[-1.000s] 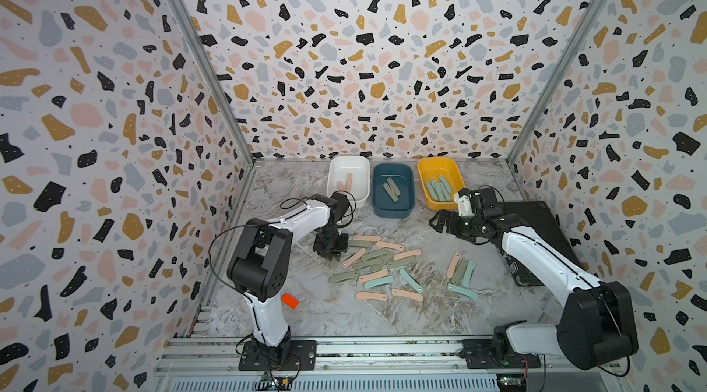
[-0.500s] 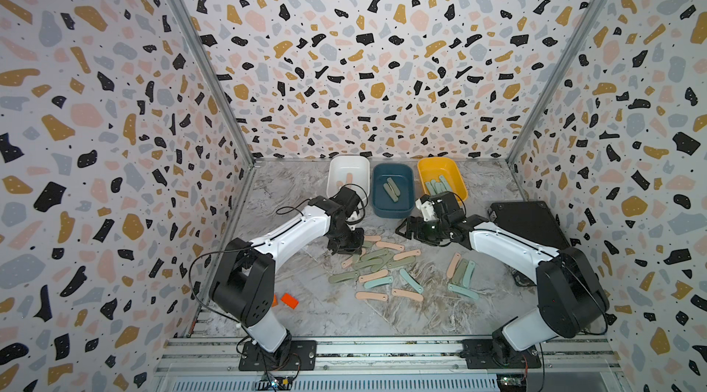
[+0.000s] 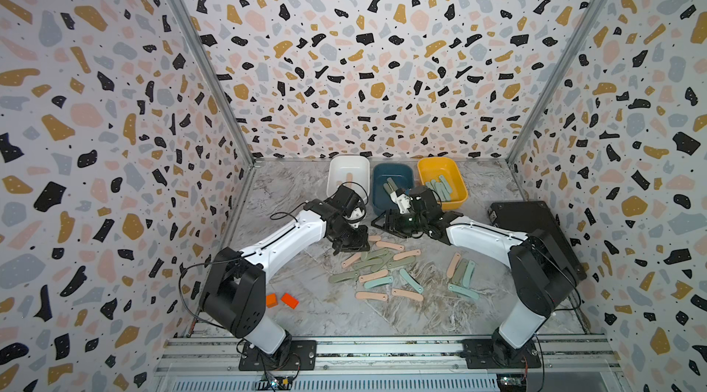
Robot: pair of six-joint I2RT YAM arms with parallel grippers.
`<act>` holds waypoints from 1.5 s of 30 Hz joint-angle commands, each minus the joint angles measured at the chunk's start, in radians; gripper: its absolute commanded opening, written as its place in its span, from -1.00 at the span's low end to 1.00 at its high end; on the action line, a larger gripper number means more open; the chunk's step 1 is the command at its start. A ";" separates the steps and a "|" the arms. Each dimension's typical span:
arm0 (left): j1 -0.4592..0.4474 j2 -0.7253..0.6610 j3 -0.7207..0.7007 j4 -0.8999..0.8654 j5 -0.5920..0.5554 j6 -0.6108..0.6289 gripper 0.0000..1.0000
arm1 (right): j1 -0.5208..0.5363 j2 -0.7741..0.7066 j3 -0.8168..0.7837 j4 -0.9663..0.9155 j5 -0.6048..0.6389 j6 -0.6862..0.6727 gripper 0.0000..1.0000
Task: Place the fruit knives into the storage box by color
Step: Pick up the fruit knife from the center of the board, then place the fruit knife in the storage box.
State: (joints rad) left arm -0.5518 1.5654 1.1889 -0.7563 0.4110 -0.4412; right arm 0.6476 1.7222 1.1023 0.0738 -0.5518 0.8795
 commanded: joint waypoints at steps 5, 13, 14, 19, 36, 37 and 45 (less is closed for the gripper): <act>-0.007 -0.036 -0.018 0.021 0.019 0.006 -0.85 | 0.044 0.044 0.067 0.028 -0.021 0.020 -0.05; -0.007 -0.038 -0.005 0.014 0.015 0.019 -0.85 | 0.062 0.070 0.080 0.036 -0.037 0.030 -0.62; -0.007 -0.039 -0.004 0.014 0.014 0.022 -0.84 | 0.063 0.068 0.080 0.034 -0.037 0.029 -0.70; -0.007 -0.029 0.013 0.006 -0.014 0.026 -0.36 | 0.060 0.065 0.102 -0.004 -0.024 0.008 -0.99; 0.084 -0.019 -0.103 -0.162 -0.146 0.076 0.98 | -0.209 0.455 0.785 -0.510 0.269 -0.453 -1.00; 0.090 -0.014 -0.109 -0.171 -0.156 0.083 0.98 | -0.215 0.500 0.846 -0.532 0.278 -0.465 -1.00; 0.096 0.043 -0.151 -0.181 -0.166 0.109 0.98 | -0.225 0.745 1.214 -0.691 0.293 -0.519 -0.71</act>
State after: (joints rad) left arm -0.4599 1.5845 1.0531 -0.9146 0.2573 -0.3584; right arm 0.4191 2.4805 2.2330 -0.5053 -0.2741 0.4061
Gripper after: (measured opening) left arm 0.991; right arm 0.140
